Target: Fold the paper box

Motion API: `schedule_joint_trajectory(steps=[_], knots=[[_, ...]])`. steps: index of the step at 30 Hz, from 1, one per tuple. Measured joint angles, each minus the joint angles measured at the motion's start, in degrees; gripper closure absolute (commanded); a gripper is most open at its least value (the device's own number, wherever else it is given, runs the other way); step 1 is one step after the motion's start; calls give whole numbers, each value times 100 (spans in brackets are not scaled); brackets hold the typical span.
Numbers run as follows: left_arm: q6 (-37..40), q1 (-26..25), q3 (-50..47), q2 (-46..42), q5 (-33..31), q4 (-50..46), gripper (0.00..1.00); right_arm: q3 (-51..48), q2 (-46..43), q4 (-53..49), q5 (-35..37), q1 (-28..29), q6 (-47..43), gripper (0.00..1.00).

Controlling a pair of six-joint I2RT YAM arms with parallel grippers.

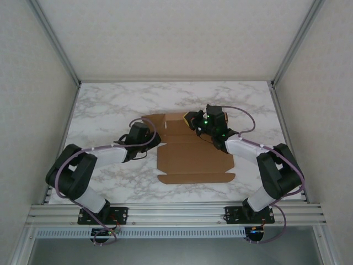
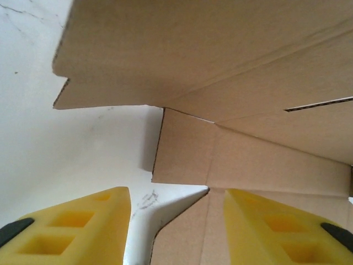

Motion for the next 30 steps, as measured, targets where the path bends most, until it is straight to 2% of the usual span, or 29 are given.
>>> schedule_joint_trajectory(steps=[12, 23, 30], knots=[[208, 0, 90, 535, 17, 533, 50, -4, 0, 149, -107, -26, 184, 95], [278, 0, 195, 826, 46, 896, 61, -63, 2, 293, -116, -26, 227, 96], [293, 0, 271, 898, 216, 1180, 65, -63, 17, 315, -111, -26, 223, 96]])
